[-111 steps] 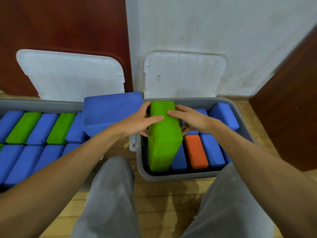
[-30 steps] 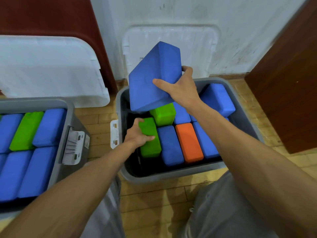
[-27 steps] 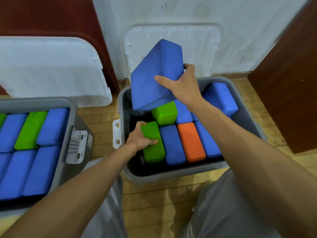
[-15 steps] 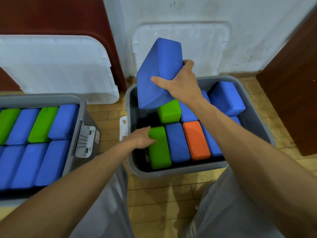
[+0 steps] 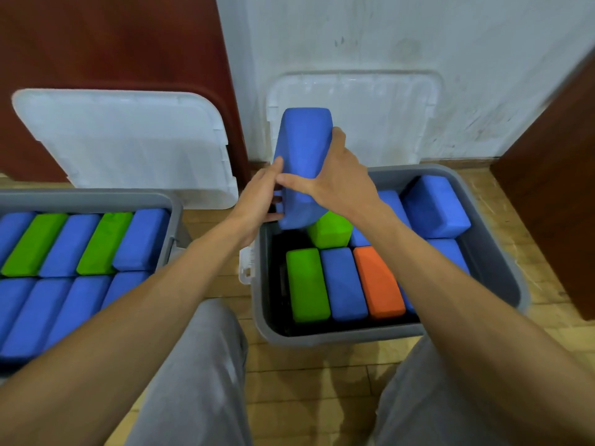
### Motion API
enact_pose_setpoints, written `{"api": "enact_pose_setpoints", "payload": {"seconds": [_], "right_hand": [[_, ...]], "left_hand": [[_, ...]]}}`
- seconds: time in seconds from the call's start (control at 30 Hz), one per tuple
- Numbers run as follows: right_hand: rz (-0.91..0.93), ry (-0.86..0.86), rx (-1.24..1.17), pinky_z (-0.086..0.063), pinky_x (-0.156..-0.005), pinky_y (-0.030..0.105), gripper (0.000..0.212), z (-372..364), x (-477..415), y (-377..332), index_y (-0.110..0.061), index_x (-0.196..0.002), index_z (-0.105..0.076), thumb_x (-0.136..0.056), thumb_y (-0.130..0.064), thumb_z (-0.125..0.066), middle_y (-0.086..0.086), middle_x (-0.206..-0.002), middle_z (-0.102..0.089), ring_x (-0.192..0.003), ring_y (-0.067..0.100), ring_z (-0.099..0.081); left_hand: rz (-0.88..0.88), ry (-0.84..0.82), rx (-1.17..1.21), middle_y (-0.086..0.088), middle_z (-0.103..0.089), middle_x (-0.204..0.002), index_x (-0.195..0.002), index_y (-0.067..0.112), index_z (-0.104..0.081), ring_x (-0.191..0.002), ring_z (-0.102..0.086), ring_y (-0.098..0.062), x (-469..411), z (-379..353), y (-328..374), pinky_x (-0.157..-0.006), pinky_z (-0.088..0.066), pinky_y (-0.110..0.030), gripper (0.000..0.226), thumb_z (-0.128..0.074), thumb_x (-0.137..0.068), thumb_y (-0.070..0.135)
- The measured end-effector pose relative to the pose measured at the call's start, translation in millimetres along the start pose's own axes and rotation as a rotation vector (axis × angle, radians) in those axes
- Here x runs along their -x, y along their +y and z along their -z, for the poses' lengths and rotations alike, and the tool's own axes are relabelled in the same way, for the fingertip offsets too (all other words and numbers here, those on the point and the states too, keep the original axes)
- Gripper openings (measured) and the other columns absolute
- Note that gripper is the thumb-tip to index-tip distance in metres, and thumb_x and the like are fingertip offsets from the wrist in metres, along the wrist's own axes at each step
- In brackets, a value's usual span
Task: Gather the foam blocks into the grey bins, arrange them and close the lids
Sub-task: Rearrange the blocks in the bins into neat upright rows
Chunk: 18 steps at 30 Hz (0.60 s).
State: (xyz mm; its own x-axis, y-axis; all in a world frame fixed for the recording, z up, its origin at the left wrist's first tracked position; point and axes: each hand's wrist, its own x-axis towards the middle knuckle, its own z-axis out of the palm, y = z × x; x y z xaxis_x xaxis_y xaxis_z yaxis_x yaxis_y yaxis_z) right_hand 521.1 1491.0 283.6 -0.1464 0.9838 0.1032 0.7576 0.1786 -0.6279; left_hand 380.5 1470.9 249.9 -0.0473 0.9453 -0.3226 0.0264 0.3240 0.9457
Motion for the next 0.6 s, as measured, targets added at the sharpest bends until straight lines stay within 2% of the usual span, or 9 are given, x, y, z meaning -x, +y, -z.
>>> {"api": "enact_pose_setpoints", "payload": {"seconds": [0.1,0.17,0.27,0.33,0.37,0.43,0.5,0.53,0.6], "right_hand": [[0.030,-0.083,0.040,-0.034,-0.071,0.031,0.090,4.5,3.9,0.4,-0.007,-0.148,-0.017,-0.087,-0.060,-0.055,0.014,-0.120,-0.058,-0.107,0.032,-0.057],[0.025,-0.134,0.015,-0.034,-0.068,0.032,0.066,7.1,4.4,1.4,-0.007,-0.142,-0.030,-0.096,-0.052,-0.045,0.014,-0.107,-0.061,-0.097,0.032,-0.058],[0.040,-0.171,0.033,-0.032,-0.066,0.034,0.042,11.2,-2.6,3.7,-0.004,-0.116,-0.044,-0.101,-0.043,-0.038,0.011,-0.087,-0.053,-0.080,0.030,-0.049],[0.029,-0.191,0.047,-0.030,-0.066,0.033,0.030,14.2,-5.5,5.4,-0.007,-0.096,-0.041,-0.102,-0.037,-0.036,0.010,-0.083,-0.051,-0.079,0.029,-0.046],[0.020,-0.204,0.040,-0.032,-0.064,0.034,0.028,14.4,-5.9,6.4,-0.008,-0.093,-0.040,-0.102,-0.034,-0.035,0.010,-0.084,-0.052,-0.079,0.029,-0.047],[-0.023,-0.265,-0.026,-0.044,-0.064,0.036,0.024,9.7,-4.7,11.6,-0.007,-0.097,-0.042,-0.102,-0.030,-0.035,0.009,-0.088,-0.054,-0.083,0.030,-0.053],[-0.099,-0.361,-0.131,-0.053,-0.080,0.047,0.022,1.4,-3.5,20.3,-0.007,-0.111,-0.045,-0.099,-0.023,-0.037,0.009,-0.102,-0.058,-0.095,0.031,-0.058],[-0.145,-0.405,-0.186,-0.053,-0.085,0.049,0.027,-1.1,-2.6,23.6,-0.009,-0.120,-0.045,-0.097,-0.020,-0.039,0.009,-0.110,-0.059,-0.100,0.030,-0.059],[-0.229,-0.432,-0.291,-0.057,-0.082,0.047,0.039,-3.6,-3.4,29.4,-0.012,-0.132,-0.040,-0.094,-0.019,-0.046,0.008,-0.117,-0.059,-0.101,0.029,-0.063]], "left_hand": [[0.030,-0.029,0.014,0.005,-0.061,-0.121,-0.128,0.028,-0.051,-0.106,-0.063,-0.015,4.8,5.7,-1.9,-0.081,-0.058,-0.043,0.055,-0.039,-0.090,0.067],[0.043,-0.029,0.014,0.001,-0.063,-0.120,-0.129,0.024,-0.051,-0.101,-0.066,-0.018,6.9,10.6,-2.3,-0.079,-0.059,-0.043,0.057,-0.044,-0.090,0.065],[0.043,-0.061,-0.028,-0.005,-0.066,-0.111,-0.127,0.021,-0.054,-0.092,-0.070,-0.023,10.5,14.2,0.5,-0.077,-0.059,-0.039,0.056,-0.046,-0.090,0.063],[0.028,-0.092,-0.098,-0.003,-0.067,-0.107,-0.123,0.024,-0.058,-0.090,-0.070,-0.022,12.6,14.5,-1.6,-0.080,-0.059,-0.036,0.054,-0.046,-0.089,0.064],[0.026,-0.099,-0.123,-0.002,-0.067,-0.107,-0.122,0.026,-0.059,-0.091,-0.070,-0.021,12.6,14.2,-3.9,-0.082,-0.058,-0.035,0.053,-0.047,-0.088,0.065],[0.060,-0.092,-0.153,-0.002,-0.066,-0.111,-0.123,0.027,-0.058,-0.094,-0.069,-0.023,9.2,14.9,-11.4,-0.087,-0.056,-0.037,0.054,-0.050,-0.086,0.065],[0.099,-0.073,-0.178,-0.004,-0.067,-0.113,-0.122,0.024,-0.056,-0.096,-0.068,-0.025,3.9,15.4,-18.3,-0.091,-0.054,-0.041,0.053,-0.054,-0.085,0.063],[0.110,-0.060,-0.186,-0.006,-0.067,-0.112,-0.120,0.022,-0.057,-0.093,-0.069,-0.026,0.9,15.6,-21.5,-0.092,-0.054,-0.042,0.053,-0.056,-0.085,0.062],[0.113,-0.021,-0.187,-0.007,-0.069,-0.106,-0.116,0.021,-0.057,-0.087,-0.069,-0.025,-4.3,14.3,-26.0,-0.091,-0.055,-0.043,0.051,-0.056,-0.085,0.061]]}}
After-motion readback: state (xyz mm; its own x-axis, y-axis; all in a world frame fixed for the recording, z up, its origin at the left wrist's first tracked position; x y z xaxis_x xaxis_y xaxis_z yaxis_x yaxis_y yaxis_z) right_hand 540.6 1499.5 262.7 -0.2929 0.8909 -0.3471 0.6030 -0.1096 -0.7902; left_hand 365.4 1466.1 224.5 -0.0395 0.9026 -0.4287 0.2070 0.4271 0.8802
